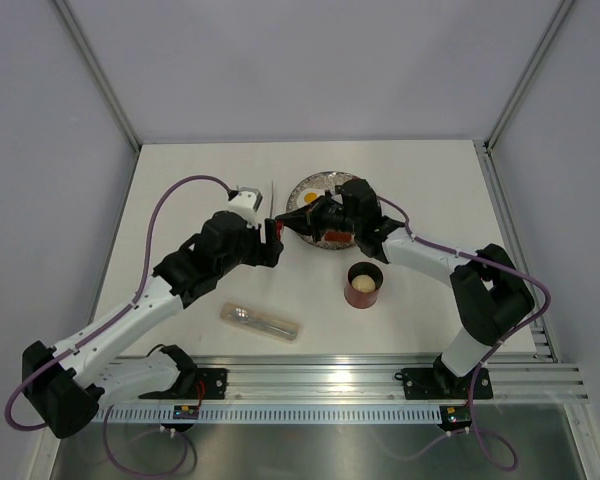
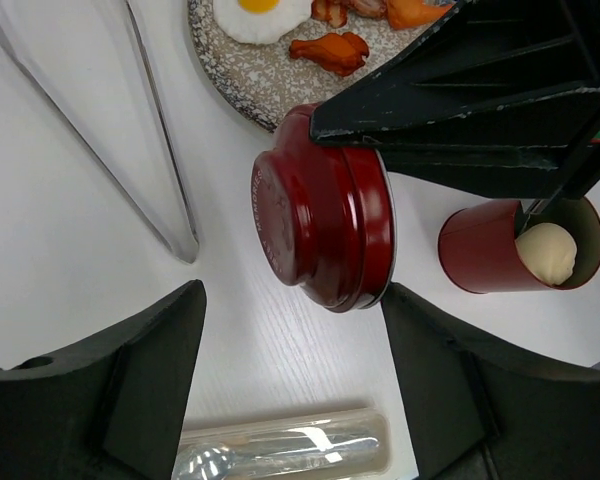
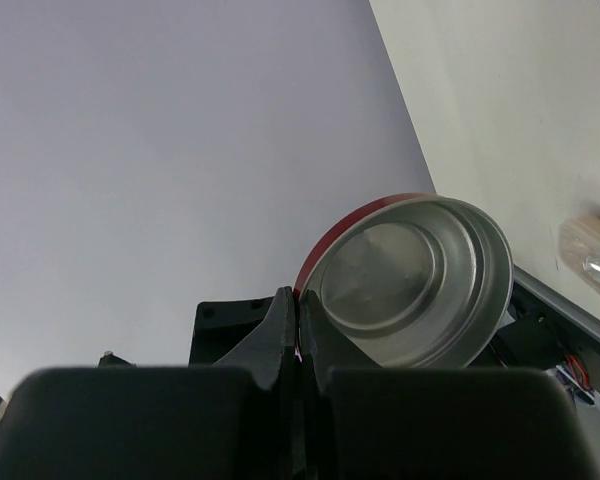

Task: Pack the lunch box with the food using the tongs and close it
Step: Adjust the box lid at the center of the board.

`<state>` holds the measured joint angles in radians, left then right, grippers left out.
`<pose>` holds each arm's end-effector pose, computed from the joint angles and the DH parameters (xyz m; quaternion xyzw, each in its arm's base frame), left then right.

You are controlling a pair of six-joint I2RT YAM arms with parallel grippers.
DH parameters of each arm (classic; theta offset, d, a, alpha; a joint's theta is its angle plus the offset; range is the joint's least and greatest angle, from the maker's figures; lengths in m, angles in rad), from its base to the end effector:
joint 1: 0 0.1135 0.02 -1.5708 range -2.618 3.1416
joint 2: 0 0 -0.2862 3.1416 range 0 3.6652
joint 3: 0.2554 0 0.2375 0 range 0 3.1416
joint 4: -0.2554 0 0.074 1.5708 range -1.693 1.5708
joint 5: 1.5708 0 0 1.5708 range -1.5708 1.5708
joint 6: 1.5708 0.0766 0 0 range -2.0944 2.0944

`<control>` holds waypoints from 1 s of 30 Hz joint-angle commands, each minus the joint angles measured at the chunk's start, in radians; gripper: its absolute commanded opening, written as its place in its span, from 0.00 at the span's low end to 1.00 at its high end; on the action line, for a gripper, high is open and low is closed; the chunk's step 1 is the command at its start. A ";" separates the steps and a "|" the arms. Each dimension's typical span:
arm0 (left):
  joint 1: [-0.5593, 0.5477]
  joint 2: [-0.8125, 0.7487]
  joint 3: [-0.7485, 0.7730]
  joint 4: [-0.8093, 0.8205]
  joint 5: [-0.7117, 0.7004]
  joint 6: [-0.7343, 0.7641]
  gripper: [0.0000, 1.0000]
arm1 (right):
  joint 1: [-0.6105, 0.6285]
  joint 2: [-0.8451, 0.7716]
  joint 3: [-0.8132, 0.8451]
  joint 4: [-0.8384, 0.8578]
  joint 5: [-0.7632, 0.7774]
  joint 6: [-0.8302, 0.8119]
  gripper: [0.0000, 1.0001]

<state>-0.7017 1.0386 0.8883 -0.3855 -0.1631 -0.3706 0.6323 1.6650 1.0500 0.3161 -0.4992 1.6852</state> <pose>0.1910 -0.1452 0.3087 0.1030 0.8610 -0.1910 0.4600 0.3044 0.2685 0.2733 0.2649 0.7477 0.6070 0.0484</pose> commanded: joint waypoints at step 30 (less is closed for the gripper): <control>-0.108 0.067 0.077 0.143 -0.181 0.073 0.32 | 0.000 -0.048 -0.074 0.170 -0.042 0.225 0.00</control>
<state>-0.8062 1.1080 0.9195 -0.3061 -0.3054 -0.2977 0.6300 1.6390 0.9794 0.4248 -0.5076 1.8854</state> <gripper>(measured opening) 0.427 0.015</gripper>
